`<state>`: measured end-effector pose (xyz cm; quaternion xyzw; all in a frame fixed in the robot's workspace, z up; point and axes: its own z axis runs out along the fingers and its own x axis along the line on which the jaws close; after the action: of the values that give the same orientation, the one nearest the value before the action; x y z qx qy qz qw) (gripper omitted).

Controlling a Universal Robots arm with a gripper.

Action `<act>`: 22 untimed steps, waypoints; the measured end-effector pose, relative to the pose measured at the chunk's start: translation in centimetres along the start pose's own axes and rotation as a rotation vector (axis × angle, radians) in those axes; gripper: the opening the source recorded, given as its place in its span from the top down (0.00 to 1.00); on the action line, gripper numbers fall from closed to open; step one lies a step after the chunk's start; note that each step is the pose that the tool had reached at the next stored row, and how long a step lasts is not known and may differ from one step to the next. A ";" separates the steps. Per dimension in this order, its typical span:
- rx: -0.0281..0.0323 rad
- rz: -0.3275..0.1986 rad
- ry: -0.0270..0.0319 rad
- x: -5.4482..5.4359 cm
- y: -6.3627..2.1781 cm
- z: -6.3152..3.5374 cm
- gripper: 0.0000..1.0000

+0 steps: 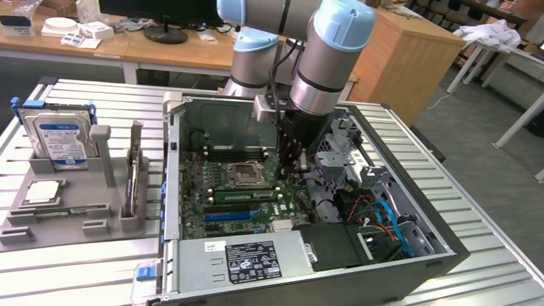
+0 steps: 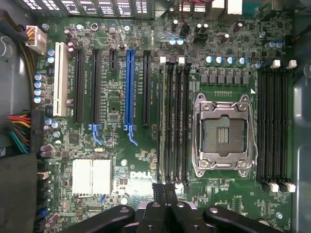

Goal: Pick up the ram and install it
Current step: 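Press down the ram until it locks into place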

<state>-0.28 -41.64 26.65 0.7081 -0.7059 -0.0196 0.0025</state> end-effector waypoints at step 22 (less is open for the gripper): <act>0.0000 0.000 -0.0001 0.0 -0.26 0.74 0.89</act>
<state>-0.04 -41.65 25.91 0.7081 -0.7059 -0.0196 0.0024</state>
